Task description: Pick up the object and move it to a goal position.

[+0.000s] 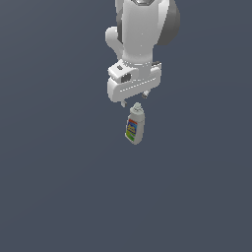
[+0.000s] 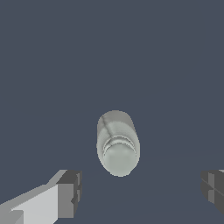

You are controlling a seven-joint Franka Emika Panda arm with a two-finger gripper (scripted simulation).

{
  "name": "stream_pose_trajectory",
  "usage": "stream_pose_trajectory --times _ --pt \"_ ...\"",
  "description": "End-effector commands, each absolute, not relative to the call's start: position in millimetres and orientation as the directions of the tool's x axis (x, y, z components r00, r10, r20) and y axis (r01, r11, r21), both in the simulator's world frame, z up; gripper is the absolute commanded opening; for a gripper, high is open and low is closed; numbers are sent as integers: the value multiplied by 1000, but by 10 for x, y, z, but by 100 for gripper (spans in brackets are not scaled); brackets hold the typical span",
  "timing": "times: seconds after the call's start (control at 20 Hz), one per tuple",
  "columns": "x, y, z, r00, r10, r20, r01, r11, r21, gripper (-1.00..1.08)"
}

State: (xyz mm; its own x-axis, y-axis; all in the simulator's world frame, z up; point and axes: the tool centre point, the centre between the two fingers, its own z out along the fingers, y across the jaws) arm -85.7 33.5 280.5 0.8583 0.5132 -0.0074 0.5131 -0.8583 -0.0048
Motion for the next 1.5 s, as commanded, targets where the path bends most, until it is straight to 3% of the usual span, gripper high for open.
stream_pose_trajectory --times 0.0,0.65,1.45 --pt "-867 367 2804 835 550 -4 550 -835 -3 100" --pt "-881 413 2778 802 597 0 597 -802 0 100" --pt "-885 416 2304 799 601 0 601 -799 0 100"
